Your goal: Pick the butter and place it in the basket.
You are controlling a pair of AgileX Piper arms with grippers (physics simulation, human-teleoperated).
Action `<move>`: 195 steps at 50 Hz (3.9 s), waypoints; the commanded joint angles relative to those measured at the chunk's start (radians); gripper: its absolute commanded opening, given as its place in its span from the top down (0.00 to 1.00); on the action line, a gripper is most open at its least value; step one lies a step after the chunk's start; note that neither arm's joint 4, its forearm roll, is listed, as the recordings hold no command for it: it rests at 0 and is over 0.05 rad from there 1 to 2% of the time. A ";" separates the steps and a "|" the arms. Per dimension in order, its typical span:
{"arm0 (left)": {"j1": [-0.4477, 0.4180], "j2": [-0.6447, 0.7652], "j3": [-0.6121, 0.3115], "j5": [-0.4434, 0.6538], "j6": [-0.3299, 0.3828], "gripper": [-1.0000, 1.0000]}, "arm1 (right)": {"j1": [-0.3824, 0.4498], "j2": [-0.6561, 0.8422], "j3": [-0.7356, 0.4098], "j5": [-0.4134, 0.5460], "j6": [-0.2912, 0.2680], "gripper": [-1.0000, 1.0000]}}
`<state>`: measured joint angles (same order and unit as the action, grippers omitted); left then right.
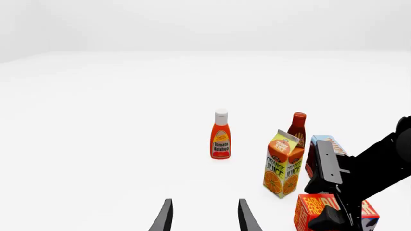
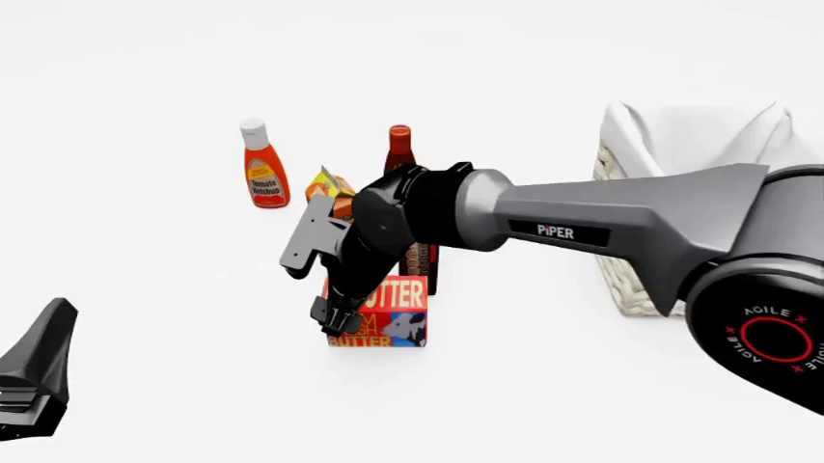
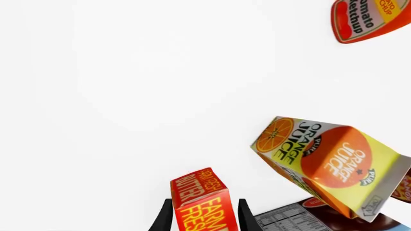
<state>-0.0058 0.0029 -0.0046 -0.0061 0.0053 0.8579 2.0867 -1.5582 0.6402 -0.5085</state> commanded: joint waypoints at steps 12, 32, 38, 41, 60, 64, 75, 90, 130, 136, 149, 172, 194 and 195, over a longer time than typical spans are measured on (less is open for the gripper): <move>-0.001 0.000 0.000 -0.001 0.001 0.00 | -0.038 0.067 -0.018 0.000 0.011 0.00; -0.001 -0.001 0.000 -0.001 0.001 0.00 | -0.034 0.097 -0.024 0.010 0.019 1.00; -0.001 -0.001 0.000 -0.002 0.001 0.00 | -0.030 0.099 -0.022 0.010 0.025 1.00; -0.001 0.000 0.000 -0.001 0.001 0.00 | -0.029 0.100 -0.022 0.010 0.027 1.00; -0.001 -0.001 0.000 -0.001 0.001 0.00 | 0.008 0.044 0.009 0.000 0.044 1.00; -0.001 -0.001 0.000 -0.001 0.001 0.00 | 0.016 0.025 0.017 -0.002 0.046 1.00; -0.001 -0.001 0.000 -0.001 0.001 0.00 | 0.018 -0.019 0.028 0.008 0.034 1.00; -0.001 0.000 0.000 -0.001 0.001 0.00 | 0.017 -0.090 0.050 0.026 0.013 1.00; -0.001 -0.001 0.000 -0.001 0.001 0.00 | -0.008 -0.203 0.075 0.062 -0.055 1.00; -0.001 0.000 0.000 -0.001 0.001 0.00 | -0.012 -0.218 0.083 0.064 -0.064 1.00; -0.001 -0.001 0.000 -0.002 0.001 0.00 | -0.015 -0.235 0.082 0.078 -0.067 1.00; -0.001 -0.001 0.000 -0.001 0.001 0.00 | -0.023 -0.280 0.094 0.090 -0.077 1.00; -0.001 -0.001 0.000 -0.002 0.001 0.00 | -0.042 -0.332 0.104 0.104 -0.071 1.00; -0.001 -0.001 0.000 -0.001 0.001 0.00 | -0.042 -0.336 0.106 0.104 -0.070 1.00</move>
<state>-0.0069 0.0023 -0.0046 -0.0074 0.0064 0.8231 1.7854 -1.4487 0.7435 -0.6023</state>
